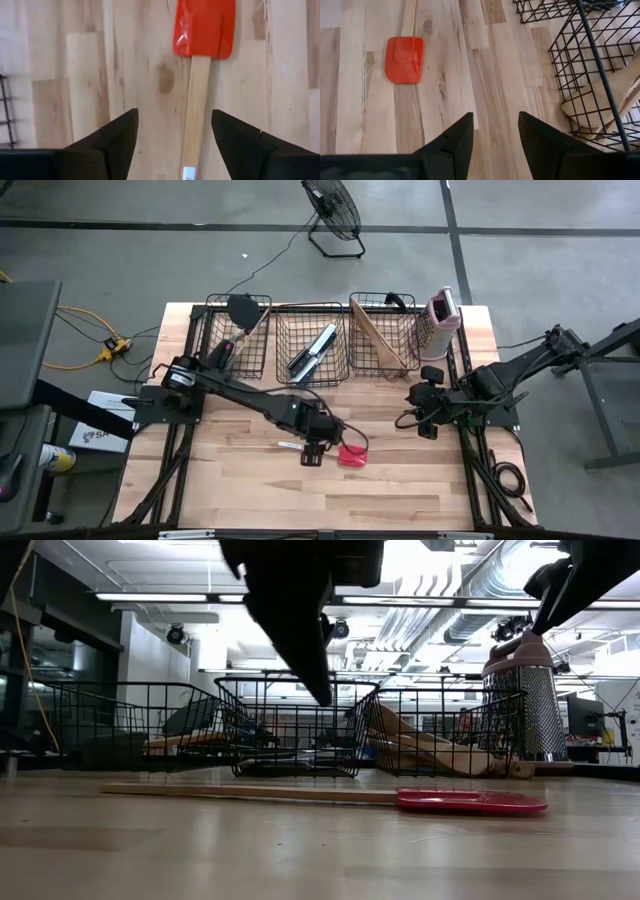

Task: Pick & Place Kitchen Items
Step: Put the red spatula into the left black wire basket

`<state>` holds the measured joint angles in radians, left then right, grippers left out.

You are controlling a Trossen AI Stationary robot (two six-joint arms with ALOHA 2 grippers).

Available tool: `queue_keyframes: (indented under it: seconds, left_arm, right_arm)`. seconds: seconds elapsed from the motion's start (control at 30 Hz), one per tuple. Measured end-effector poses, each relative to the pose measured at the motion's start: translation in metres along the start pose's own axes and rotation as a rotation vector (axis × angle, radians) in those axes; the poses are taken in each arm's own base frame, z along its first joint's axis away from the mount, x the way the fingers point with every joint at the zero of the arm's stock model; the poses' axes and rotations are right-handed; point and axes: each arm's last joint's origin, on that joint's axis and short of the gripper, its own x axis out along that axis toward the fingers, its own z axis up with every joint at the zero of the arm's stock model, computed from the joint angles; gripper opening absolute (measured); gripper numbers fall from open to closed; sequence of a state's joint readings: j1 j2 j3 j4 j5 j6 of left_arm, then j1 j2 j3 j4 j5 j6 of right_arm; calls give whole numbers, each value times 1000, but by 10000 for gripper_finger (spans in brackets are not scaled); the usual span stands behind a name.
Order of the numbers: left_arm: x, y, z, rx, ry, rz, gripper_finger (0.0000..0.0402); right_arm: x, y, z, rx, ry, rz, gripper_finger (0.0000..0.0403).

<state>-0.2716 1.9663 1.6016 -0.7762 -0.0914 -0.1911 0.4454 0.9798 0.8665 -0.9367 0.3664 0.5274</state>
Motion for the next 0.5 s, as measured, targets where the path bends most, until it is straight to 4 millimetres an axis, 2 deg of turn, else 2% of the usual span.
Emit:
queue_keyframes:
  seconds: [0.5]
  left_arm:
    - [22,-34,-40,-9,125,-3,251]
  right_arm:
    - [0,0,0,0,0,-1,149]
